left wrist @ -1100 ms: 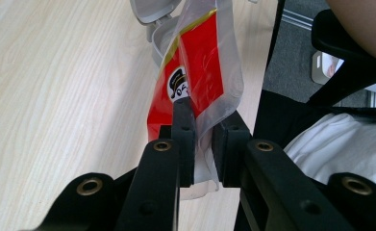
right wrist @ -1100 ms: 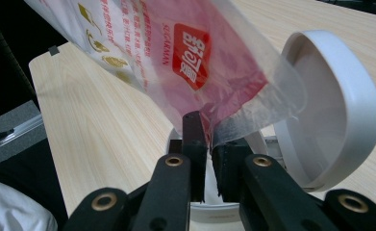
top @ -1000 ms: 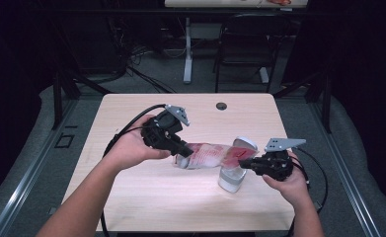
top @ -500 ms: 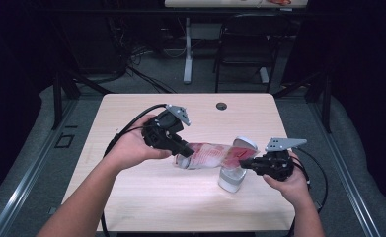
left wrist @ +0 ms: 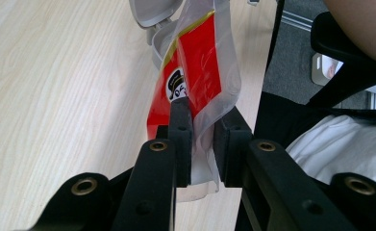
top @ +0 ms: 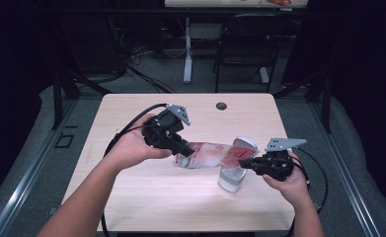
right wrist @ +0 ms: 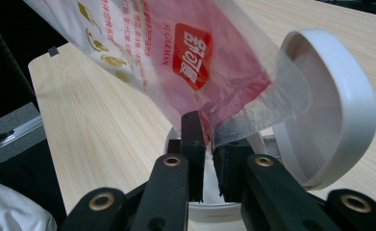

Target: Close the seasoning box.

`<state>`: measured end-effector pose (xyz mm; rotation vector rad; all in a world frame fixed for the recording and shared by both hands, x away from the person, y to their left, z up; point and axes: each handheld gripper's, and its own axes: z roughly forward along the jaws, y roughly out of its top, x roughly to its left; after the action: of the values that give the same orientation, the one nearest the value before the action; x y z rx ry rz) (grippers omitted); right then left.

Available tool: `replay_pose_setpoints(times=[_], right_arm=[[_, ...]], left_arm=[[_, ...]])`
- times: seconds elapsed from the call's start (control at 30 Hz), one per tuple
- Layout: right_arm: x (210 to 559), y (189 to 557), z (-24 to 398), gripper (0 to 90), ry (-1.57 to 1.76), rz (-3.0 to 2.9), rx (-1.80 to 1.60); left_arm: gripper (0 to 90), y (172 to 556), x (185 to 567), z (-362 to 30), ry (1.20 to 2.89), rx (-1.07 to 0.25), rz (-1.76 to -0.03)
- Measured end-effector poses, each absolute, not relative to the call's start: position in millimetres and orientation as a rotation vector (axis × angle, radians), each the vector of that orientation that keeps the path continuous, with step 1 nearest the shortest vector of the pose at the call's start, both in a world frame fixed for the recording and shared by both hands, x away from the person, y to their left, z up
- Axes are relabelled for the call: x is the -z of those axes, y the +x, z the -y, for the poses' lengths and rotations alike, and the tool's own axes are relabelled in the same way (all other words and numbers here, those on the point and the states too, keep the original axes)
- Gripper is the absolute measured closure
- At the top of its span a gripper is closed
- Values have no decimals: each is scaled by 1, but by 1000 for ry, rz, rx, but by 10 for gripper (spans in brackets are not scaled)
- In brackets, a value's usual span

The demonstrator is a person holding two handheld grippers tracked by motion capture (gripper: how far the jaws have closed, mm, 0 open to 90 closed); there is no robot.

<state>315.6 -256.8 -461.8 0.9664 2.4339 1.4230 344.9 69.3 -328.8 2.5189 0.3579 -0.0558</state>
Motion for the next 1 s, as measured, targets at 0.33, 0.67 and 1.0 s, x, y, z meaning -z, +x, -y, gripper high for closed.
replay_pose_setpoints(times=[0.33, 0.67, 1.0], right_arm=[[462, 315, 257, 835, 967, -2436, -1423], [462, 315, 257, 835, 967, -2438, -1422], [461, 315, 258, 835, 968, -2438, -1419]], left_arm=[[794, 345, 329, -69, 2519, 56, -358], [794, 346, 328, -69, 2519, 60, -360], [794, 346, 328, -68, 2520, 57, -355]])
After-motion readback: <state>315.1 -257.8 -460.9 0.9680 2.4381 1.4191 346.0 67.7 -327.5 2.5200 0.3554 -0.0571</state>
